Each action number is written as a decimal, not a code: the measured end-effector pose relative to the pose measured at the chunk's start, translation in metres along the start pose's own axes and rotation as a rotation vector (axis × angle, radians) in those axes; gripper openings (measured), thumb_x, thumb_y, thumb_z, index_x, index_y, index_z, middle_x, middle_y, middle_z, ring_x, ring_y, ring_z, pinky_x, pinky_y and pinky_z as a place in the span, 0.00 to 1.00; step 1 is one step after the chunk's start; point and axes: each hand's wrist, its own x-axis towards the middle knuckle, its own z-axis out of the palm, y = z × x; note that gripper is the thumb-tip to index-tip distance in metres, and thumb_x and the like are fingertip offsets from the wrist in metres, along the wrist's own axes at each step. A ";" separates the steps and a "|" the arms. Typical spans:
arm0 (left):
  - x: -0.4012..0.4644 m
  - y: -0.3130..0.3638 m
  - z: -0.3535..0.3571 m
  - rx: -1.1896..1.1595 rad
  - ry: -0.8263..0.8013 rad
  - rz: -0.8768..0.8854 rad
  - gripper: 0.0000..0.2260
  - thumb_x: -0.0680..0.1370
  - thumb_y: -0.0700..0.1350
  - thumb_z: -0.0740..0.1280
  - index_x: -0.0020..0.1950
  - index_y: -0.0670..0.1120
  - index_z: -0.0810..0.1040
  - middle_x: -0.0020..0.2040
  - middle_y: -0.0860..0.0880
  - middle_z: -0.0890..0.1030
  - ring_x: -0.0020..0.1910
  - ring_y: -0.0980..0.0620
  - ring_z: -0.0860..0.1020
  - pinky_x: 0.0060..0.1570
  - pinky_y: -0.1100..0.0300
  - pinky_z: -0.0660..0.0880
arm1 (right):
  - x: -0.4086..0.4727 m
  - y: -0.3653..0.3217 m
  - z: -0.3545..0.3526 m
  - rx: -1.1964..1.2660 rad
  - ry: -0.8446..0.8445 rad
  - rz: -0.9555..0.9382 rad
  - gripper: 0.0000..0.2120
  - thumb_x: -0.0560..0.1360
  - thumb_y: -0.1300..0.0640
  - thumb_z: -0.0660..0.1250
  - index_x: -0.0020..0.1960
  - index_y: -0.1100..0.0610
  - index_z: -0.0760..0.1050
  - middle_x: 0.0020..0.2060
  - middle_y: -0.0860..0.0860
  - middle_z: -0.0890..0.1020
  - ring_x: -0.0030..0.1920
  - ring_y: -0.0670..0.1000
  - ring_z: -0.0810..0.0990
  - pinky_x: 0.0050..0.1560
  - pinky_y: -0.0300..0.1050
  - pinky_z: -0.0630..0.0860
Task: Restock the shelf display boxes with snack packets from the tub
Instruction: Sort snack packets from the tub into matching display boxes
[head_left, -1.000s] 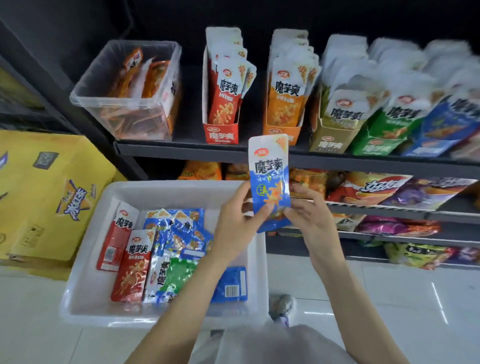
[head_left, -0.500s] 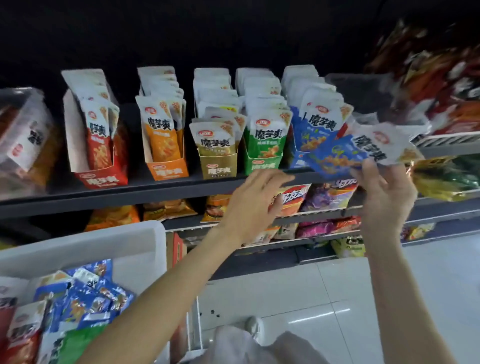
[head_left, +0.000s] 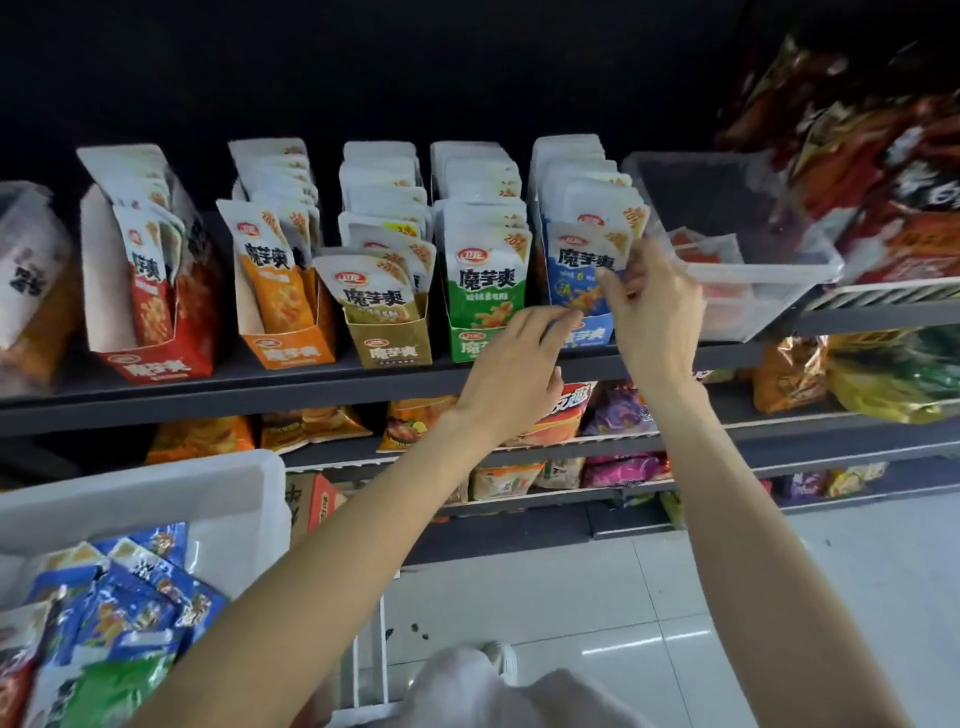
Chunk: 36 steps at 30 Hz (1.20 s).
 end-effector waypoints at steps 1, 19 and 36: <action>-0.001 0.000 0.000 0.011 -0.005 0.006 0.26 0.76 0.41 0.64 0.74 0.42 0.63 0.70 0.45 0.68 0.70 0.47 0.64 0.65 0.57 0.66 | 0.000 -0.004 -0.001 -0.002 0.038 -0.006 0.11 0.78 0.53 0.65 0.52 0.61 0.74 0.38 0.52 0.82 0.35 0.50 0.79 0.34 0.44 0.75; -0.133 -0.017 -0.063 -0.403 0.400 -0.249 0.11 0.78 0.47 0.63 0.57 0.47 0.79 0.49 0.54 0.81 0.51 0.58 0.77 0.52 0.66 0.72 | -0.119 -0.085 -0.031 0.439 -0.331 0.210 0.04 0.78 0.56 0.66 0.51 0.53 0.72 0.38 0.45 0.81 0.38 0.45 0.82 0.37 0.40 0.77; -0.417 -0.201 -0.112 -0.074 0.057 -0.877 0.15 0.74 0.40 0.71 0.60 0.48 0.78 0.56 0.50 0.81 0.54 0.48 0.79 0.54 0.52 0.75 | -0.249 -0.295 0.160 0.134 -1.281 -0.219 0.16 0.78 0.61 0.60 0.65 0.59 0.71 0.58 0.57 0.78 0.58 0.59 0.77 0.54 0.49 0.73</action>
